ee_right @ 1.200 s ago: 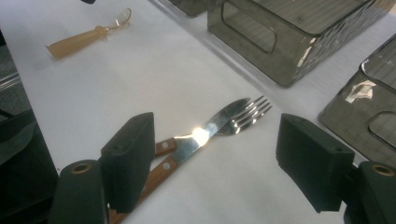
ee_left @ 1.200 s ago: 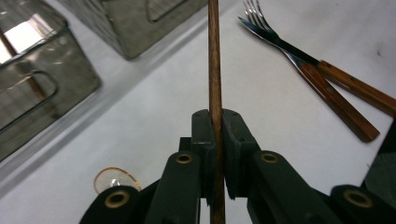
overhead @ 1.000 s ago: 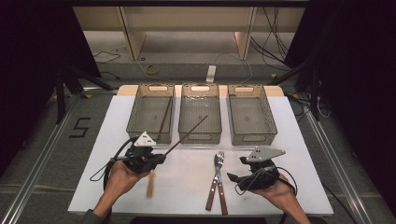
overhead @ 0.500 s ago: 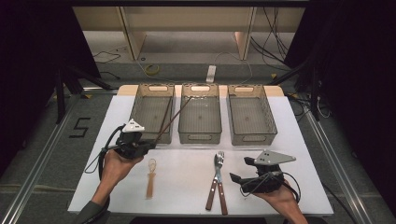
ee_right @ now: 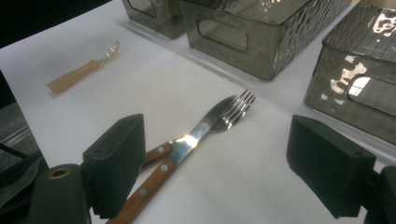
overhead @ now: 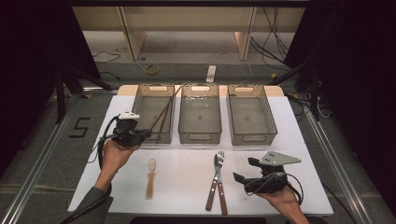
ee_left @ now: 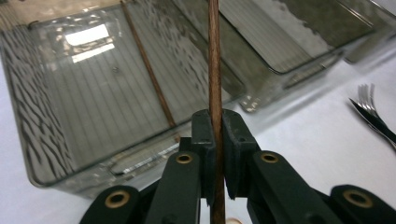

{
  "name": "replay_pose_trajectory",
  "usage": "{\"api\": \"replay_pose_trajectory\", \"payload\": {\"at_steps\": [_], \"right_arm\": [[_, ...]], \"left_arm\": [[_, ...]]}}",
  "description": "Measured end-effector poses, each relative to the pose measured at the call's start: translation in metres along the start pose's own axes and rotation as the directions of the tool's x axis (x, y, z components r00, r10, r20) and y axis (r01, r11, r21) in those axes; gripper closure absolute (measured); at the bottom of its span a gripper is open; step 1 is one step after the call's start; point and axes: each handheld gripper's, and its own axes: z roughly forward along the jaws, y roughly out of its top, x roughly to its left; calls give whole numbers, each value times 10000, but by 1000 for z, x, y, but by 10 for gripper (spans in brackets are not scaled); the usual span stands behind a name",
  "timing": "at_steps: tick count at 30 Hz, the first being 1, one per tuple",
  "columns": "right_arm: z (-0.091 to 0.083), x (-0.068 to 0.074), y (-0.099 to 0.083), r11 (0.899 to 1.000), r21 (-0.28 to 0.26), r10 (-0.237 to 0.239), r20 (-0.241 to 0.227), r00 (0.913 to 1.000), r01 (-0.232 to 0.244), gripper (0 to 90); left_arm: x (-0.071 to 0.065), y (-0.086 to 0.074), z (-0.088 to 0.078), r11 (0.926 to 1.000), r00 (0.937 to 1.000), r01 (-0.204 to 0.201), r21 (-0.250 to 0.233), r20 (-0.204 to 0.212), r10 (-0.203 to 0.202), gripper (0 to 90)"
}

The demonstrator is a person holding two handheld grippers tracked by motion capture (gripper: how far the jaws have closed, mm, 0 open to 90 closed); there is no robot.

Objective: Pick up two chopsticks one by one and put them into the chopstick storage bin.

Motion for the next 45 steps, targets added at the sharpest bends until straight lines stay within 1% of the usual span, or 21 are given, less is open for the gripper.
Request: {"api": "replay_pose_trajectory", "payload": {"at_steps": [2,4,5,8,11,15,19,25,29,30,32,33,34,35,36,37,39,40,43,44,45], "right_arm": [[0,0,-1,10000,51,-14,-45,10000,14,209],[1,0,-1,10000,50,-43,-5,10000,43,209],[0,0,-1,10000,61,-25,-8,10000,25,209],[0,-2,-2,10000,67,-3,-25,10000,4,210],[1,-1,-1,10000,88,-20,-71,10000,21,212],[0,1,-1,9999,118,-94,-124,9999,95,212],[0,1,-1,9998,101,-158,-175,9997,159,213],[-1,0,-1,9998,126,-160,-203,9997,163,215],[0,2,-1,9996,207,-186,-196,9996,190,218],[0,2,-1,9996,206,-194,-191,9996,198,219],[0,1,-1,9996,221,-178,-217,9996,182,219],[0,1,-1,9996,222,-183,-215,9996,188,219],[0,1,-1,9996,223,-182,-213,9996,186,219],[0,1,-1,9996,210,-167,-216,9996,172,219],[0,1,-1,9997,187,-177,-207,9996,181,219],[0,1,-1,9997,187,-177,-207,9996,181,219],[0,1,-1,9997,192,-159,-195,9997,163,219],[-1,1,-1,9997,181,-140,-167,9998,143,219],[-2,1,-1,9999,115,-100,-131,9999,101,219],[-2,1,-1,9999,94,-91,-124,9999,92,219],[-2,0,-1,9999,74,-94,-120,9999,95,218]], "left_arm": [[3,2,2,10000,10000,76,14,-54,-76,841],[8,7,6,9999,9997,110,73,-240,-109,841],[14,13,8,9996,9992,257,65,-317,-255,840],[23,23,11,9990,9984,416,180,-393,-408,840],[27,28,15,9986,9978,446,273,-498,-432,840],[34,37,27,9976,9955,488,482,-838,-446,840],[39,41,34,9955,9934,574,749,-1031,-495,840],[44,41,39,9933,9905,662,950,-1265,-539,839],[46,38,43,9901,9895,827,1137,-1277,-680,837],[48,37,46,9878,9876,1007,1190,-1319,-848,835],[49,36,47,9869,9869,1073,1208,-1334,-909,827],[50,36,47,9868,9858,1134,1155,-1369,-973,795],[52,36,47,9853,9852,1329,1072,-1225,-1196,722],[52,36,46,9847,9855,1372,1074,-1147,-1248,656],[52,36,46,9847,9855,1372,1074,-1147,-1248,622],[52,36,45,9858,9863,1348,1005,-1085,-1239,622],[51,36,39,9876,9873,1368,763,-916,-1297,541],[48,36,34,9856,9867,1531,716,-655,-1485,479],[42,34,27,9864,9885,1460,753,-517,-1424,396],[35,30,20,9880,9894,1412,621,-434,-1387,367],[35,30,20,9880,9894,1412,621,-434,-1387,344]]}}
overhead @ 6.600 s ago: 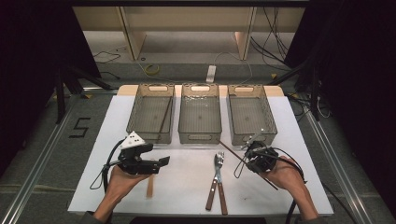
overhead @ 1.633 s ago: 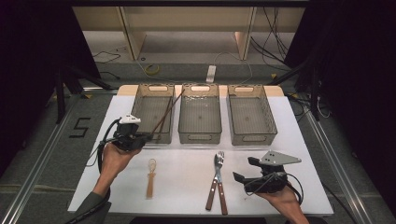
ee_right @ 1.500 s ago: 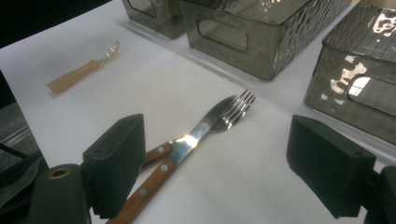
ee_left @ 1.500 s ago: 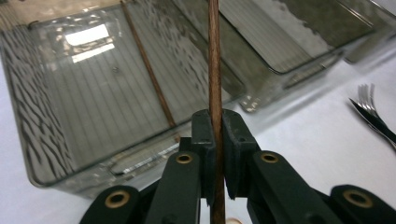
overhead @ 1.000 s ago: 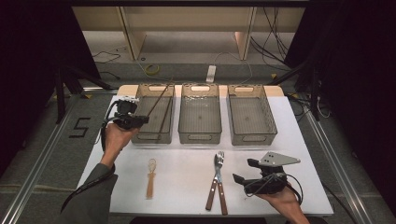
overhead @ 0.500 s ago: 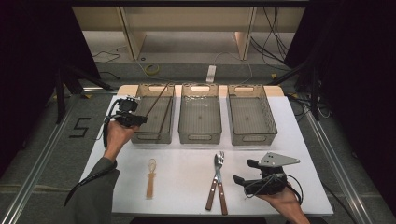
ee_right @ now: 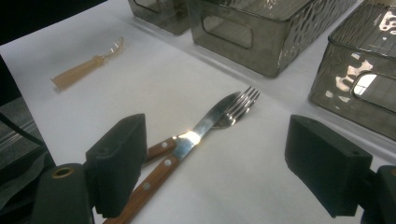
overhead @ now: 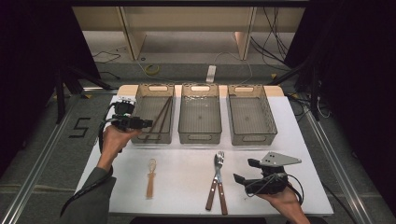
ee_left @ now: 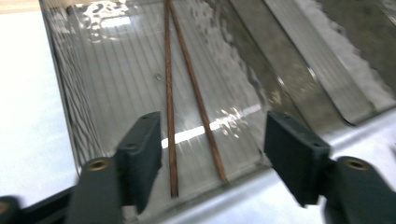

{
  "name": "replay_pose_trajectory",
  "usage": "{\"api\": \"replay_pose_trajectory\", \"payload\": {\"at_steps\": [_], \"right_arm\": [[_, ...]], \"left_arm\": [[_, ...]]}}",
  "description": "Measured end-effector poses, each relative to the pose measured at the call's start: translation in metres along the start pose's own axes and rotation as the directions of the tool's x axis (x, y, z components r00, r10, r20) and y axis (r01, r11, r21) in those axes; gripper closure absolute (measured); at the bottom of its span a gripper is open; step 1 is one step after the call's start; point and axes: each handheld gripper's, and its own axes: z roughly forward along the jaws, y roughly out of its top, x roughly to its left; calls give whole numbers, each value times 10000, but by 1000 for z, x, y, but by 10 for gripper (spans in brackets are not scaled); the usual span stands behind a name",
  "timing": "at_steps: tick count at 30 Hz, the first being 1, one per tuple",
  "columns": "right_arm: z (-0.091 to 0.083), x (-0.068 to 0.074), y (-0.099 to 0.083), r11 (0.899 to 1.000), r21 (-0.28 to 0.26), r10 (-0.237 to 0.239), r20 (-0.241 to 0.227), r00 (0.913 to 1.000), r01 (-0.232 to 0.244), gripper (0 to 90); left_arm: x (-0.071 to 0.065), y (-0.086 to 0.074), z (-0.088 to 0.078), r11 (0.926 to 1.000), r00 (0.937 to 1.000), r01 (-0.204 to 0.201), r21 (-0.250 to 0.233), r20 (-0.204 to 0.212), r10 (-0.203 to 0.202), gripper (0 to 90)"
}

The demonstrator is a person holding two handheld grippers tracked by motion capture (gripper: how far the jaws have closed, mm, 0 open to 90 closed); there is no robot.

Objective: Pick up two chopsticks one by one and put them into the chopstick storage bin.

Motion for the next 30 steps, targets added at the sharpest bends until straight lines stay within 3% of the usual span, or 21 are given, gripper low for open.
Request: {"api": "replay_pose_trajectory", "payload": {"at_steps": [5,9,10,30], "right_arm": [[-1,0,1,9999,-109,97,110,9999,-96,218],[-2,1,1,9997,-223,65,165,9998,-62,218],[-2,1,1,9997,-218,55,157,9999,-52,218],[-1,0,-1,9997,-205,108,326,9994,-101,216]], "left_arm": [[-11,-18,-12,9999,9996,8,-141,292,-3,268],[-14,-27,-17,9998,9996,5,222,268,-11,241],[-16,-30,-19,9995,9999,-83,308,99,80,238],[-41,-56,-25,9939,9991,-323,1052,310,292,155]]}}
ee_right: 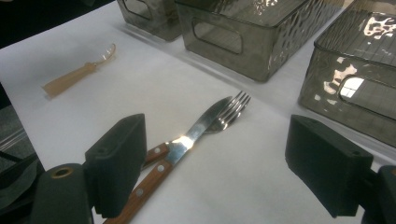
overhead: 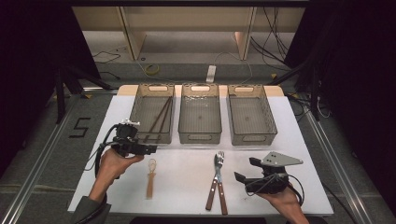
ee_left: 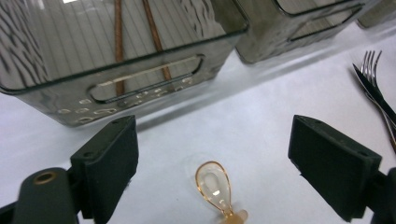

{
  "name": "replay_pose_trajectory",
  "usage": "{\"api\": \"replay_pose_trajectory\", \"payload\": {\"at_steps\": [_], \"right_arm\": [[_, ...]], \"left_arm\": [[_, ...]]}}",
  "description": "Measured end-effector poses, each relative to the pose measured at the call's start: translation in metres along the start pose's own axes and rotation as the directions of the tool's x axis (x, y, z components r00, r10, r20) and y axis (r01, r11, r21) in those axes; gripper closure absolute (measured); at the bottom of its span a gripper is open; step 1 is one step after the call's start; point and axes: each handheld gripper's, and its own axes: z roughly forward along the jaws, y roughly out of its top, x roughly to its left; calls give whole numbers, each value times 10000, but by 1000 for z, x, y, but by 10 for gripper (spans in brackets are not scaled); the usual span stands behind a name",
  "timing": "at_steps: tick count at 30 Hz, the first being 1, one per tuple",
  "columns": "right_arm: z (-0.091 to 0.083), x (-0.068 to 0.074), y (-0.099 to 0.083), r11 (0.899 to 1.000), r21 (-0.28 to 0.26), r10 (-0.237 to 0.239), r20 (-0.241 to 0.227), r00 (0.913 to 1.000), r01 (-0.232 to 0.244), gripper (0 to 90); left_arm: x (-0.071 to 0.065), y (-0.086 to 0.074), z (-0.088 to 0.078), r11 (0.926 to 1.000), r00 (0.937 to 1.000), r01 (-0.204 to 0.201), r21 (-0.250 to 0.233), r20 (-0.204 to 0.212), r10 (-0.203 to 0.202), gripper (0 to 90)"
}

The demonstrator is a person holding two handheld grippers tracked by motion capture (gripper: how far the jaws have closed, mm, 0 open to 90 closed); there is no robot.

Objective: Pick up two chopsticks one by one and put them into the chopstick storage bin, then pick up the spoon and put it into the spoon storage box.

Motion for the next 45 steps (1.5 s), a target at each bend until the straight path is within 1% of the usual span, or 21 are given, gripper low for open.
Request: {"api": "replay_pose_trajectory", "payload": {"at_steps": [1,3,6,7,8,9,10,12,15,19,22,27,29,30,33,36,39,40,41,43,45], "right_arm": [[0,0,0,10000,-4,7,-18,10000,-7,216],[0,-1,-1,10000,-18,20,-10,10000,-20,216],[0,-2,-1,10000,-31,2,32,10000,-2,216],[-1,-2,-1,10000,-28,33,54,10000,-33,216],[-1,-2,-1,10000,-17,66,58,10000,-66,216],[-1,-3,-2,10000,-14,76,84,9999,-75,216],[-1,-3,-2,10000,-18,72,86,9999,-72,216],[-2,-2,-2,10000,-20,68,104,9999,-68,215],[-3,-2,-3,10000,-18,74,137,9999,-74,215],[-3,-1,-3,10000,23,65,159,9999,-65,215],[-2,-1,-3,10000,52,38,142,9999,-39,215],[-2,-1,-3,10000,51,49,156,9999,-50,214],[-2,0,-3,10000,55,11,148,9999,-12,214],[-2,-1,-3,10000,73,-4,155,9999,3,213],[-3,-2,-4,9999,101,74,136,9999,-75,213],[-1,-3,-3,10000,78,25,116,9999,-26,213],[0,-1,-2,9999,124,-6,69,10000,5,214],[0,0,-2,9999,121,-54,54,10000,53,213],[1,0,-2,9999,126,-94,38,9999,93,213],[1,0,-2,9999,135,-80,35,10000,79,214],[1,-1,-1,9999,101,-59,31,10000,59,214]], "left_arm": [[-3,-2,1,9999,10000,-93,78,2,93,154],[-5,-4,2,9999,10000,-76,108,39,76,154],[-9,-8,4,9993,9998,-205,324,75,202,154],[-12,-11,5,9984,9996,-287,488,3,288,154],[-12,-11,5,9984,9996,-287,488,3,288,154],[-14,-13,6,9976,9994,-352,590,-25,354,154],[-16,-16,8,9968,9991,-398,699,-131,408,154],[-19,-18,8,9960,9988,-433,780,-209,451,153],[-22,-22,9,9949,9985,-486,889,-191,505,151],[-25,-27,10,9933,9982,-518,1037,-235,545,152],[-27,-31,12,9902,9976,-612,1258,-230,646,152],[-28,-37,15,9860,9972,-637,1540,-291,689,152],[-28,-38,15,9854,9967,-673,1562,-334,734,152],[-29,-39,15,9856,9970,-629,1570,-343,691,152],[-30,-42,15,9837,9967,-651,1676,-368,723,152],[-31,-44,15,9805,9958,-733,1821,-412,821,154],[-35,-51,14,9738,9947,-828,2119,-426,938,165],[-36,-52,14,9690,9938,-924,2290,-395,1041,181],[-37,-53,14,9659,9934,-977,2397,-358,1093,196],[-37,-54,13,9650,9937,-967,2437,-311,1074,217],[-38,-57,14,9602,9936,-1006,2606,-242,1107,232]]}}
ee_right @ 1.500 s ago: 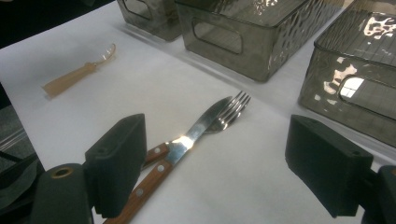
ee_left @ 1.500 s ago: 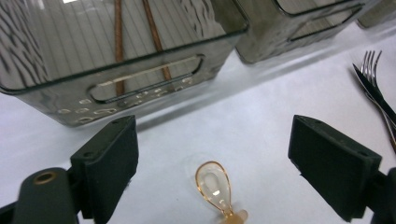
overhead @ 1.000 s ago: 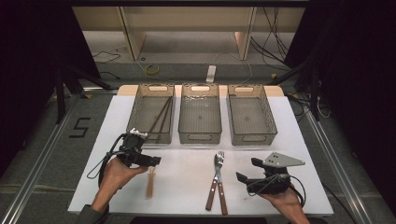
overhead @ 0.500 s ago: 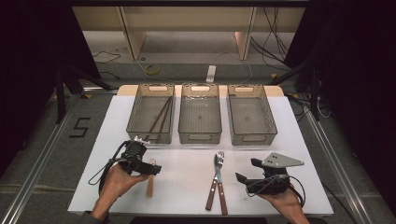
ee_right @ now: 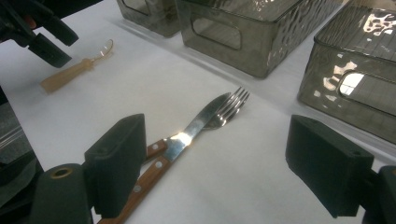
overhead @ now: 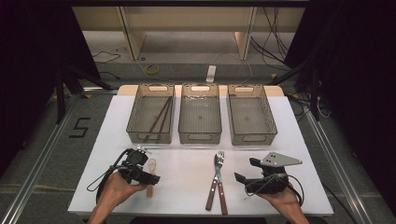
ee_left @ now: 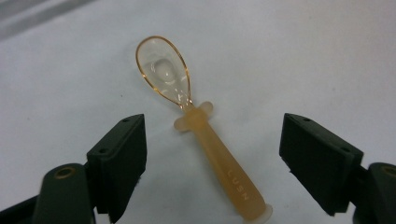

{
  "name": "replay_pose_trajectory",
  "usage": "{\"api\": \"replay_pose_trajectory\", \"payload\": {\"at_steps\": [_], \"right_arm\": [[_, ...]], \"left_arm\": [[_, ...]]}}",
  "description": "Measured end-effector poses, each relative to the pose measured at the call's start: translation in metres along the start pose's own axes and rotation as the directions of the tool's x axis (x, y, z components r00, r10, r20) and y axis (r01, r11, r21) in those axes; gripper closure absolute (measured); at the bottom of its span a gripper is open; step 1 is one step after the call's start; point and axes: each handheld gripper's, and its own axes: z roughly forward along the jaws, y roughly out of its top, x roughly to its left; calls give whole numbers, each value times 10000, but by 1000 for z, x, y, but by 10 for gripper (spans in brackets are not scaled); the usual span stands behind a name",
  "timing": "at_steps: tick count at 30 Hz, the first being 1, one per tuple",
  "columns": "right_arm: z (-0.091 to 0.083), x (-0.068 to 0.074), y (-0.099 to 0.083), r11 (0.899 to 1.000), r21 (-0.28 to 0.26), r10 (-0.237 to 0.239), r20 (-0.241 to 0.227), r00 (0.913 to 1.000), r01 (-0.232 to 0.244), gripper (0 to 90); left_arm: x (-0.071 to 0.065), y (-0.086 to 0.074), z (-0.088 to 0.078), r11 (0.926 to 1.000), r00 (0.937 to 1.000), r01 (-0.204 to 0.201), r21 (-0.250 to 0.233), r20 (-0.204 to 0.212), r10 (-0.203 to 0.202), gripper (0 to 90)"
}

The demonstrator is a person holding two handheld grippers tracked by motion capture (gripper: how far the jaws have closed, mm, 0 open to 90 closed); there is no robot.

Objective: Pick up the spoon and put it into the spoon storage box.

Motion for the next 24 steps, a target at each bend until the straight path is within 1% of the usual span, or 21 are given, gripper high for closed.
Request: {"api": "replay_pose_trajectory", "payload": {"at_steps": [3,5,6,7,8,10,11,13,16,17,19,23,24], "right_arm": [[0,1,0,10000,40,-5,8,10000,5,214],[0,1,-1,10000,71,-48,15,10000,48,214],[0,1,-1,10000,61,-53,9,10000,53,214],[-1,1,-1,10000,64,-40,12,10000,40,214],[-1,1,-1,10000,77,-40,35,10000,39,214],[-1,2,-1,10000,64,-54,48,10000,53,214],[-2,2,-1,9999,81,-83,52,10000,83,215],[-2,2,-2,9999,98,-96,70,9999,95,215],[-2,2,-2,9999,126,-83,69,9999,82,217],[-1,2,-2,9999,139,-103,71,9999,102,217],[-1,3,-2,9997,172,-145,55,9999,144,217],[-1,5,-2,9994,241,-249,98,9996,247,218],[-1,6,-2,9994,255,-241,96,9997,238,219]], "left_arm": [[-1,-2,2,9998,10000,-65,197,52,64,265],[-2,-2,3,9998,10000,-56,205,81,54,304],[-3,-2,4,9995,9999,-160,281,64,158,333],[-3,-2,4,9995,9999,-160,281,64,158,352],[-4,-2,6,9986,9996,-262,455,85,259,373],[-5,-3,7,9983,9997,-260,529,60,257,401],[-5,-2,9,9975,9994,-348,607,7,348,419],[-6,-2,10,9974,9992,-399,604,103,393,451],[-6,-2,12,9974,9993,-370,626,133,363,496],[-4,-3,13,9962,9991,-424,761,125,416,510],[-5,-3,14,9960,9988,-489,747,-4,491,532],[-6,-3,14,9962,9983,-583,651,-49,587,601],[-7,-3,15,9959,9979,-641,639,-73,647,604]]}}
